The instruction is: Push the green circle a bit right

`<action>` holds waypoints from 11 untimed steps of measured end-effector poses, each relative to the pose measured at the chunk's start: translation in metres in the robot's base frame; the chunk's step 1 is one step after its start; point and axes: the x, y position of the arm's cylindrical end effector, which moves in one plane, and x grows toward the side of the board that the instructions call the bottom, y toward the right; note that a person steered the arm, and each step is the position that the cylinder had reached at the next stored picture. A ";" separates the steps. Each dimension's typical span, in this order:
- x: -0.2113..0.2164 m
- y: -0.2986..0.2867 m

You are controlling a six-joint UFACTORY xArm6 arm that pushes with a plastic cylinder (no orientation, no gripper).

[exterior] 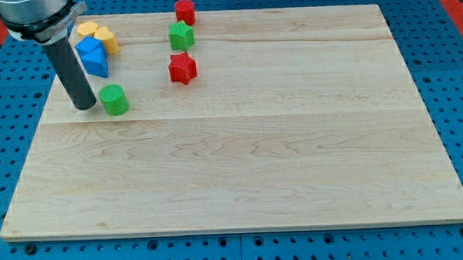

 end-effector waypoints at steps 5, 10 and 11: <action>0.010 0.002; -0.006 0.029; -0.020 0.030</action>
